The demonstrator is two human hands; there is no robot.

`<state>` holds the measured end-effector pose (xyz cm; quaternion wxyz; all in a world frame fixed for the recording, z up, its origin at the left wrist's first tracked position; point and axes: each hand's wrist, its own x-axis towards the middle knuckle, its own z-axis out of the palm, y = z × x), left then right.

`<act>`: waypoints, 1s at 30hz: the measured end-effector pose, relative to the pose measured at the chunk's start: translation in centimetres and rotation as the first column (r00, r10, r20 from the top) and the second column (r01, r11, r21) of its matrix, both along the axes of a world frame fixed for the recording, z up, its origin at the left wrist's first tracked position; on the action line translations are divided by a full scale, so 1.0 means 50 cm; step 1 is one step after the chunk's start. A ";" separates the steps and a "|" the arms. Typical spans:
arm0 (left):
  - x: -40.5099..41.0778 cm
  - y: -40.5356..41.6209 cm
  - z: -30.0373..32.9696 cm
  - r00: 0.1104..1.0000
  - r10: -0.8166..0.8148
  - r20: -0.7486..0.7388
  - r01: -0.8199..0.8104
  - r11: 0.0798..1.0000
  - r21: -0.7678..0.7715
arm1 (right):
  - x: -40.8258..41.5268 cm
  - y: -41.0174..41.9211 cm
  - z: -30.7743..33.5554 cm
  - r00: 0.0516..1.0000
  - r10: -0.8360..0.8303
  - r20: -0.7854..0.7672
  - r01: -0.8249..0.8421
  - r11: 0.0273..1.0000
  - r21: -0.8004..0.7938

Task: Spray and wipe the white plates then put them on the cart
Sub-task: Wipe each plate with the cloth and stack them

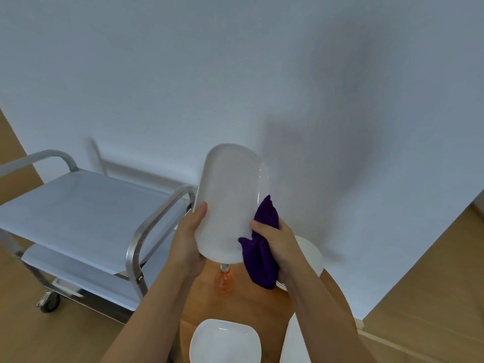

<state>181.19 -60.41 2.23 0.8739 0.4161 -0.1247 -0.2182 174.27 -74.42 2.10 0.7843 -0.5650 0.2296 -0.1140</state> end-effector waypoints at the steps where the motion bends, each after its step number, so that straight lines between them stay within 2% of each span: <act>1: 0.003 -0.004 -0.003 0.999 0.029 -0.017 -0.029 0.999 -0.018 | -0.007 0.002 -0.003 1.000 0.028 0.004 -0.028 0.998 0.060; 3: 0.008 -0.014 -0.007 0.995 0.090 -0.052 -0.092 0.995 -0.041 | -0.014 0.017 -0.013 0.998 0.070 0.002 -0.069 0.986 0.152; 5: 0.012 -0.026 -0.011 0.992 0.119 -0.034 -0.118 0.993 0.015 | -0.013 0.035 -0.026 1.000 0.022 -0.014 -0.019 0.978 0.207; 7: 0.009 -0.037 -0.013 0.990 0.126 0.061 -0.135 0.973 0.187 | -0.006 0.034 -0.032 0.991 -0.131 -0.033 0.136 0.959 0.248; 9: 0.004 -0.039 -0.017 0.958 0.136 0.251 -0.233 0.881 0.411 | -0.001 0.018 -0.037 0.956 -0.290 -0.046 0.293 0.932 0.212; 10: 0.002 -0.038 -0.022 0.924 0.146 0.354 -0.321 0.801 0.505 | 0.001 0.009 -0.039 0.931 -0.362 -0.048 0.365 0.923 0.120; 12: -0.008 -0.039 -0.021 0.853 0.218 0.474 -0.487 0.660 0.572 | 0.000 -0.005 -0.044 0.873 -0.488 -0.017 0.473 0.853 -0.220; 13: -0.016 -0.044 -0.016 0.834 0.227 0.503 -0.515 0.647 0.562 | -0.002 -0.007 -0.051 0.853 -0.521 0.024 0.482 0.770 -0.419; 14: -0.025 -0.054 -0.007 0.844 0.204 0.497 -0.489 0.673 0.555 | -0.005 -0.005 -0.058 0.847 -0.526 0.077 0.467 0.668 -0.580; 16: -0.034 -0.083 0.017 0.930 0.140 0.340 -0.324 0.749 0.578 | -0.012 0.010 -0.067 0.867 -0.452 0.210 0.432 0.473 -0.768; 18: -0.020 -0.102 0.039 0.978 0.178 0.106 -0.206 0.792 0.574 | -0.013 0.031 -0.077 0.887 -0.274 0.372 0.445 0.295 -0.846; 21: 0.011 -0.102 0.037 0.941 0.281 -0.189 -0.176 0.882 0.438 | -0.010 0.055 -0.098 0.847 -0.081 0.526 0.528 0.012 -0.849; 23: 0.022 -0.093 0.021 0.906 0.320 -0.276 -0.206 0.905 0.371 | -0.012 0.060 -0.109 0.824 -0.004 0.567 0.564 -0.098 -0.820; 25: 0.027 -0.085 0.009 0.898 0.326 -0.297 -0.221 0.915 0.338 | -0.019 0.056 -0.116 0.818 0.050 0.574 0.576 -0.095 -0.812; 27: 0.034 -0.076 0.007 0.910 0.336 -0.245 -0.240 0.905 0.350 | -0.031 0.050 -0.124 0.862 0.106 0.495 0.500 -0.018 -0.866; 28: 0.039 -0.071 0.008 0.921 0.335 -0.199 -0.252 0.902 0.350 | -0.037 0.046 -0.129 0.900 0.111 0.421 0.410 0.107 -0.906; 29: 0.043 -0.063 0.008 0.935 0.327 -0.138 -0.262 0.899 0.351 | -0.044 0.042 -0.131 0.945 0.101 0.311 0.269 0.301 -0.915; 30: 0.047 -0.053 0.010 0.947 0.314 -0.063 -0.271 0.891 0.363 | -0.053 0.039 -0.127 0.977 0.089 0.194 0.114 0.550 -0.827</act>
